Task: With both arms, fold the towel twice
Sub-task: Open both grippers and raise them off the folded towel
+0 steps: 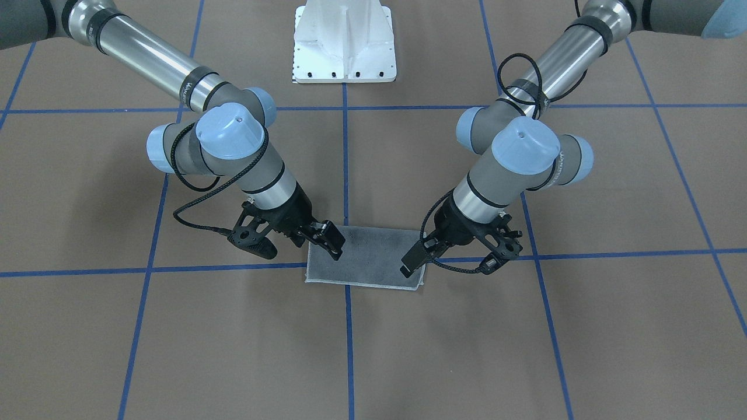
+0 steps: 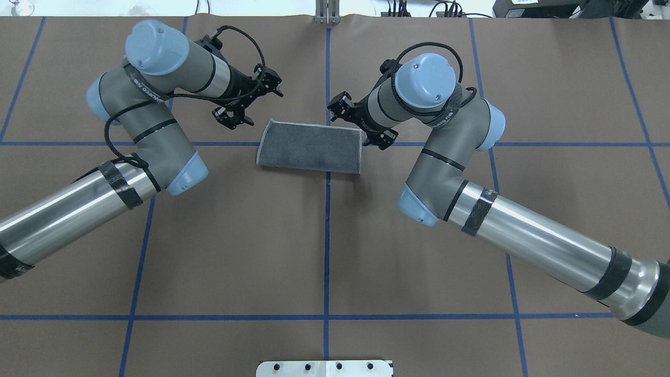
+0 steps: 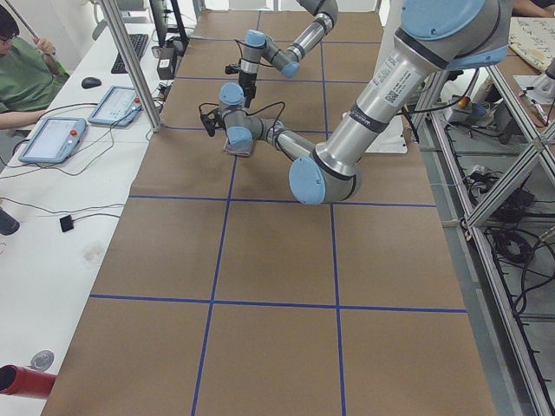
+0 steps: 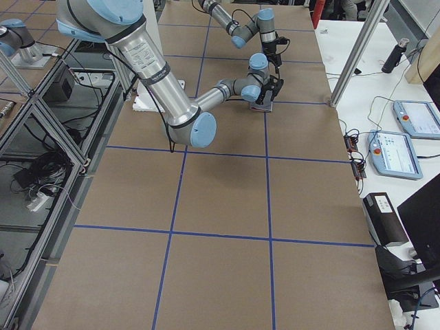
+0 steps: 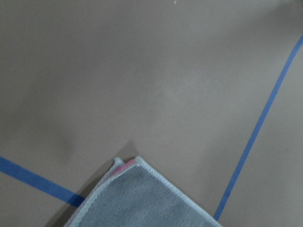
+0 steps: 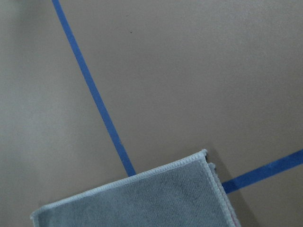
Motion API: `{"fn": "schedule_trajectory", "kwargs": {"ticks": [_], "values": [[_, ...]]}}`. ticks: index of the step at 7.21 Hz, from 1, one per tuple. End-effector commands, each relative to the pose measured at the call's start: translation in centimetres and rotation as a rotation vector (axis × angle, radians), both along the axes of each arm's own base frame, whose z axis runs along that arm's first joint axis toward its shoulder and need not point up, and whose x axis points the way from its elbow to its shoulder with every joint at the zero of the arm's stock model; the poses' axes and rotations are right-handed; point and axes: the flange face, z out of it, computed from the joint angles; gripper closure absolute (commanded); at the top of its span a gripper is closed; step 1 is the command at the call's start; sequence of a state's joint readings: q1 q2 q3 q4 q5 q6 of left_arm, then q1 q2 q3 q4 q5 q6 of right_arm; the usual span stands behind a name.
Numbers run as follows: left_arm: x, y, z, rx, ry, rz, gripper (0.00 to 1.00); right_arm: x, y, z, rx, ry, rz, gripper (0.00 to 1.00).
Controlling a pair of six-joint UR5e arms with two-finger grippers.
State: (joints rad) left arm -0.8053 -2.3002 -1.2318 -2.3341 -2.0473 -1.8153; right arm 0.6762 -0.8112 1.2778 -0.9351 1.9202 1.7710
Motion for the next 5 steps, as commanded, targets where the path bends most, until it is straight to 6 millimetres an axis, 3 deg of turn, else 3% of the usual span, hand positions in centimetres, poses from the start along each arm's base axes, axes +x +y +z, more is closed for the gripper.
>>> {"fn": "schedule_trajectory", "kwargs": {"ticks": [1, 4, 5], "values": [[-2.0, -1.5, 0.4, -0.017, 0.000, -0.003, 0.00, -0.2, 0.2, 0.1, -0.047, 0.031, -0.003, 0.01], [-1.9, -1.6, 0.6, -0.022, -0.002, -0.002, 0.00, -1.7, 3.0, 0.2, -0.084, 0.081, -0.051, 0.01], [-1.9, -1.6, 0.7, -0.023, -0.003, -0.002, 0.00, -3.2, 4.4, 1.7, -0.086, 0.103, -0.075, 0.02]]}}
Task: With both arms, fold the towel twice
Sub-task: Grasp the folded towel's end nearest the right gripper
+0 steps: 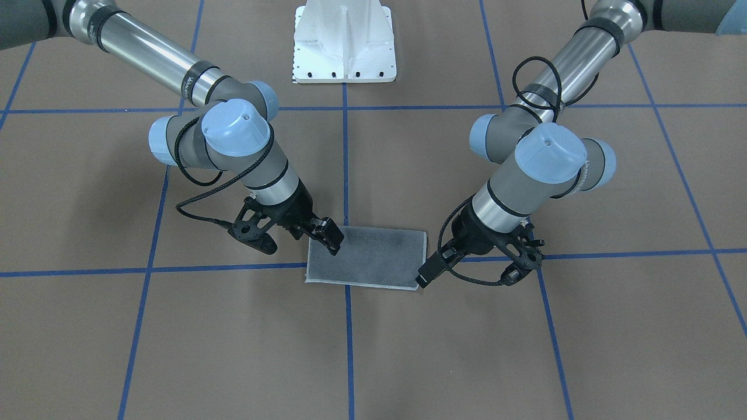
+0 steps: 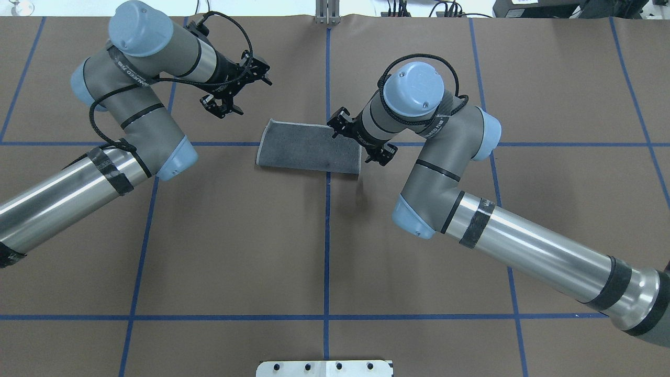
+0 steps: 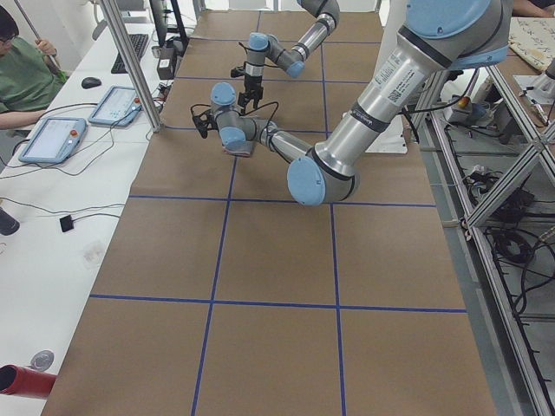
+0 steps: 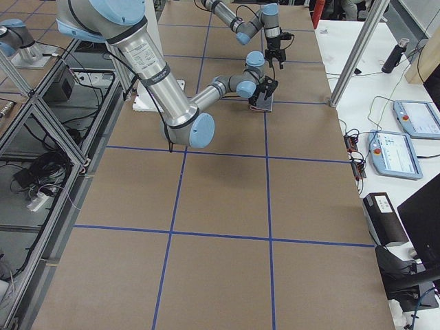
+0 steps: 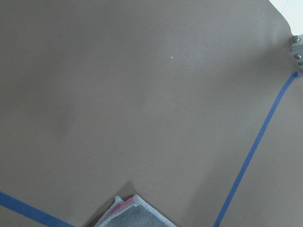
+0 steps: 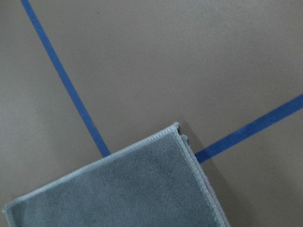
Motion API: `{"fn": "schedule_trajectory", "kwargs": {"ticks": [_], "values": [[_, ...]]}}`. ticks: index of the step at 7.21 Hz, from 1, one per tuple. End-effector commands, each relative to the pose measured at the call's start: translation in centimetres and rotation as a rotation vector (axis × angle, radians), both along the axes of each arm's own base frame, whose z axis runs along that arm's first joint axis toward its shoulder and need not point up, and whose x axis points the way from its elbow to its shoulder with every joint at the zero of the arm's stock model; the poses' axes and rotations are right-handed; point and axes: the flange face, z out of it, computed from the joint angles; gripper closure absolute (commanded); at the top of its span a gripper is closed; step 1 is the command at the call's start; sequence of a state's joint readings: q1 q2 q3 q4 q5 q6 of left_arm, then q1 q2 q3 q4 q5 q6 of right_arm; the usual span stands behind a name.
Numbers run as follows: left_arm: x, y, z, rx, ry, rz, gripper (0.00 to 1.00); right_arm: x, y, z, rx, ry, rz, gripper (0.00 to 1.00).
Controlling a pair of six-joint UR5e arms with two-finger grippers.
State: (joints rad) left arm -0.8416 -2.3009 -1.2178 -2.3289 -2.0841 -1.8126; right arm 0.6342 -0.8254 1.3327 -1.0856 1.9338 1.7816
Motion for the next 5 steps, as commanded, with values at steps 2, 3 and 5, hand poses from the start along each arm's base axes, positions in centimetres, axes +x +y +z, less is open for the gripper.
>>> {"fn": "schedule_trajectory", "kwargs": {"ticks": [2, 3, 5], "values": [[0.05, -0.11, -0.35, -0.001, 0.005, -0.002, 0.00, -1.62, 1.72, 1.52, -0.002, 0.025, -0.033, 0.04], [0.00, -0.05, -0.38, -0.003, 0.006, -0.003, 0.00, -1.62, 1.71, 1.55, -0.003, 0.027, -0.031, 0.10], [0.07, 0.04, -0.46, -0.003, 0.008, -0.002, 0.00, -1.63, 1.54, 1.96, -0.019, 0.031, -0.021, 0.42]]}}
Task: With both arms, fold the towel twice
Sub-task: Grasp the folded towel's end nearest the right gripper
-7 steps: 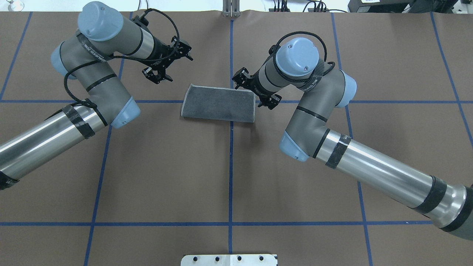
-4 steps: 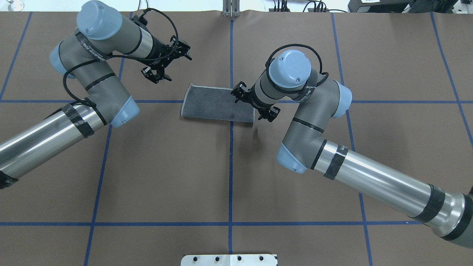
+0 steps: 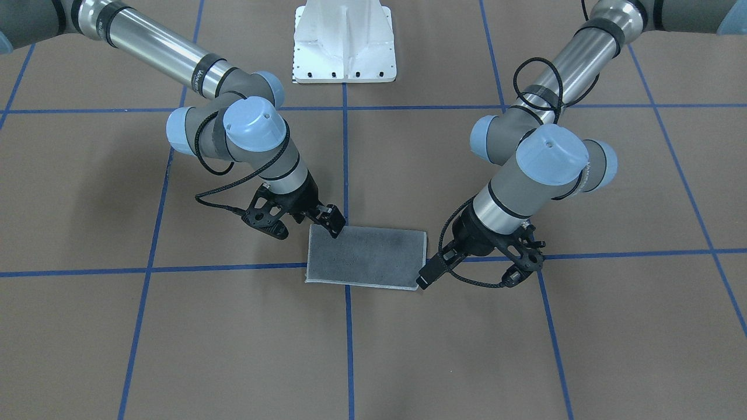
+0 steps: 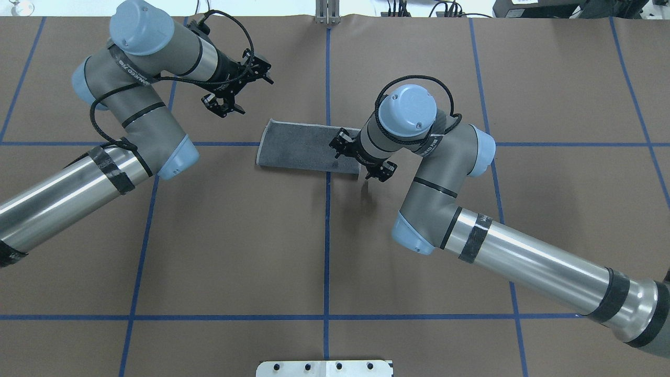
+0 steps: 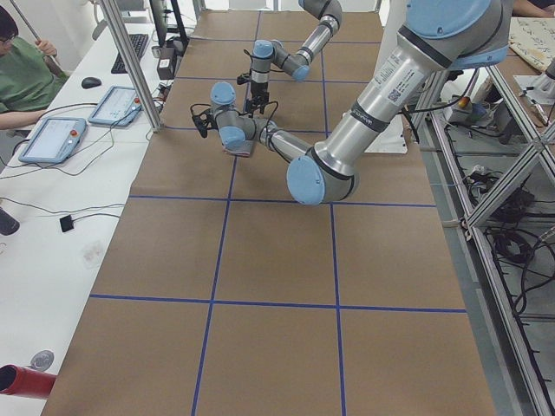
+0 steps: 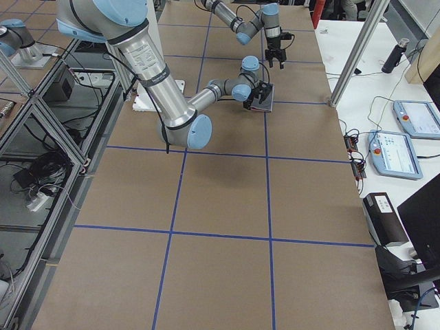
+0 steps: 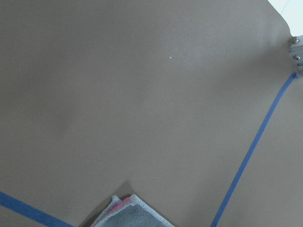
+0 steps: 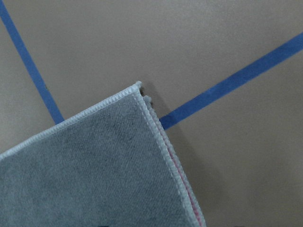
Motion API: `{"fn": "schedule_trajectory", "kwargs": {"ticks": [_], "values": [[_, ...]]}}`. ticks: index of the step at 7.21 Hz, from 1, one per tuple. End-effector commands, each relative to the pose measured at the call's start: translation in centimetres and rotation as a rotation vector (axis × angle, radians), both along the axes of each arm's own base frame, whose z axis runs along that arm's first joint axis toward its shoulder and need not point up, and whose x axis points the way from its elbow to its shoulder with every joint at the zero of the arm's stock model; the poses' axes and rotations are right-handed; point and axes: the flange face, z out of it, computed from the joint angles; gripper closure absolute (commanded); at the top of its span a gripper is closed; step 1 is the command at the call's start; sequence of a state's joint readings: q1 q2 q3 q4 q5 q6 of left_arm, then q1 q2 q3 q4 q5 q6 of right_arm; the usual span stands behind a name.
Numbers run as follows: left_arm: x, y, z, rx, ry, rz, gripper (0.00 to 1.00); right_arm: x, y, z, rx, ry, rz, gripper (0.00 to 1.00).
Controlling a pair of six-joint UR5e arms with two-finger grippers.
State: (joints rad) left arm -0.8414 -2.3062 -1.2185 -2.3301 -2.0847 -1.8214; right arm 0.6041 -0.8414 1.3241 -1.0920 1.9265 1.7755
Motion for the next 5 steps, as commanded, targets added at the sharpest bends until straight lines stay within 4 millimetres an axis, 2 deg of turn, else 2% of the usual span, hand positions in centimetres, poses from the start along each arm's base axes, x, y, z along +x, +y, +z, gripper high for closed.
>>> {"fn": "schedule_trajectory", "kwargs": {"ticks": [1, 2, 3, 4, 5], "values": [[0.04, 0.05, 0.19, 0.000, -0.002, 0.002, 0.00, -0.04, -0.09, 0.40, -0.009, 0.004, 0.007, 0.54], [0.04, 0.05, 0.20, 0.001, -0.003, 0.002, 0.00, -0.14, -0.16, 0.69, -0.012, 0.010, 0.007, 0.68], [0.01, 0.08, 0.24, 0.004, -0.004, 0.003, 0.00, -0.08, -0.27, 0.75, -0.011, 0.010, 0.009, 0.97], [0.01, 0.08, 0.24, 0.004, -0.004, 0.003, 0.00, 0.48, -0.85, 0.69, -0.003, 0.007, 0.013, 1.00], [-0.09, 0.04, 0.35, 0.004, -0.005, 0.004, 0.00, 0.72, -0.56, 0.16, 0.007, -0.010, 0.001, 1.00]]}}
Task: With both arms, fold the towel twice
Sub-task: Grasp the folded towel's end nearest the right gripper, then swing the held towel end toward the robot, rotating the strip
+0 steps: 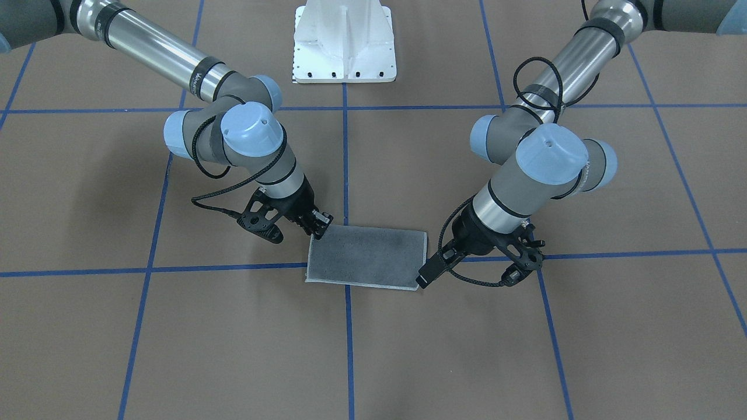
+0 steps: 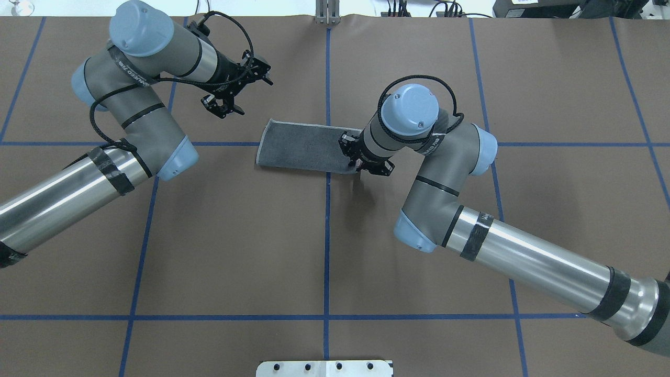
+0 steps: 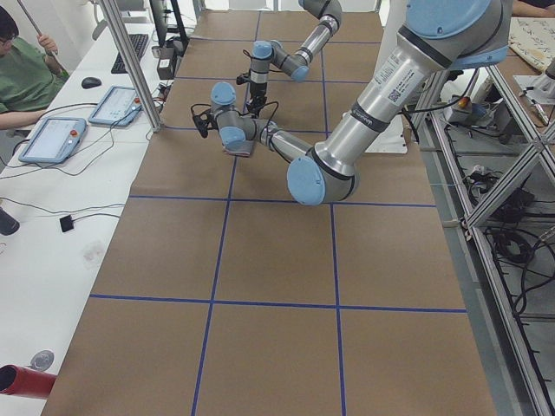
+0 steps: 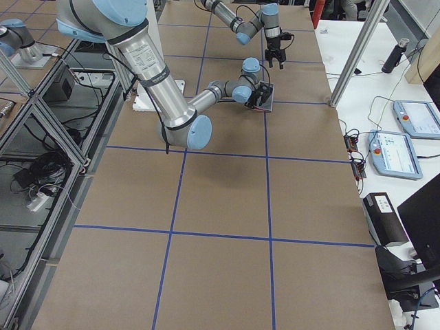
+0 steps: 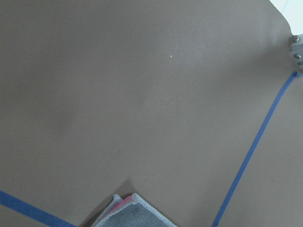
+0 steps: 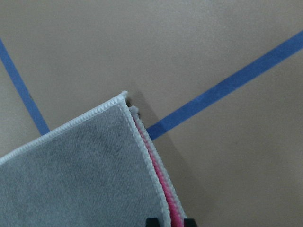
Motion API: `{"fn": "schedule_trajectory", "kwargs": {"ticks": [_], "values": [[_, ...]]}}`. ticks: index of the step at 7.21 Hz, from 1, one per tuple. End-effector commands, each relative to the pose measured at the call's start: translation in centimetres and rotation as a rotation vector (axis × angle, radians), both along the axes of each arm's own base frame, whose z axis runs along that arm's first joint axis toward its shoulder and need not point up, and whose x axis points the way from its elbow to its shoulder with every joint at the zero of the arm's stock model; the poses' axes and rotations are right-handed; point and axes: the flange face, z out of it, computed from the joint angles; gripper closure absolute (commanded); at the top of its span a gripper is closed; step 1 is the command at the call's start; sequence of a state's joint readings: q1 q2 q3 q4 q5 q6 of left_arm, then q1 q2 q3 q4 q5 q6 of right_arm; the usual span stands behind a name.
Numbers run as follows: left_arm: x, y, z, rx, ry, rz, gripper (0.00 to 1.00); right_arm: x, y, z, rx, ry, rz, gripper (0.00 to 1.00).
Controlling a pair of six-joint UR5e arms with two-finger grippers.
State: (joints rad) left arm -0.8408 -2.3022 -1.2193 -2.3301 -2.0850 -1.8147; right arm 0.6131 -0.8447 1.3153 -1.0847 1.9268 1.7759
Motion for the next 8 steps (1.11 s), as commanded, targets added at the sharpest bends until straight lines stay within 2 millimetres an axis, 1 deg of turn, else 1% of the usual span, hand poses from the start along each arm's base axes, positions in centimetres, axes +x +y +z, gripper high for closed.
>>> {"fn": "schedule_trajectory", "kwargs": {"ticks": [1, 2, 3, 4, 5, 6, 7, 8], "values": [[-0.1, 0.0, 0.2, 0.001, -0.002, 0.001, 0.00, 1.5, 1.0, -0.6, 0.017, -0.035, -0.020, 1.00], [-0.1, 0.0, 0.2, 0.001, -0.002, 0.001, 0.00, 3.7, 3.0, -0.7, 0.043, -0.071, -0.062, 1.00], [-0.1, 0.0, 0.2, 0.001, -0.002, 0.001, 0.00, 5.5, 4.7, -0.5, 0.047, -0.097, -0.088, 1.00], [-0.1, 0.0, 0.5, 0.000, -0.004, -0.001, 0.00, 5.6, 6.0, -1.5, 0.057, -0.120, -0.110, 1.00], [-0.1, 0.0, 0.6, 0.000, -0.004, -0.001, 0.00, 4.3, 8.5, -2.8, 0.072, -0.143, -0.148, 1.00], [-0.2, 0.1, 1.2, -0.005, -0.008, -0.001, 0.00, 1.9, 11.5, -4.0, 0.083, -0.160, -0.198, 1.00], [-0.4, 0.3, 2.0, -0.008, -0.012, 0.000, 0.00, 0.2, 14.2, -5.7, 0.097, -0.186, -0.245, 1.00], [-0.5, 0.4, 2.8, -0.012, -0.019, 0.001, 0.00, -2.4, 17.3, -8.2, 0.110, -0.215, -0.296, 1.00]]}}
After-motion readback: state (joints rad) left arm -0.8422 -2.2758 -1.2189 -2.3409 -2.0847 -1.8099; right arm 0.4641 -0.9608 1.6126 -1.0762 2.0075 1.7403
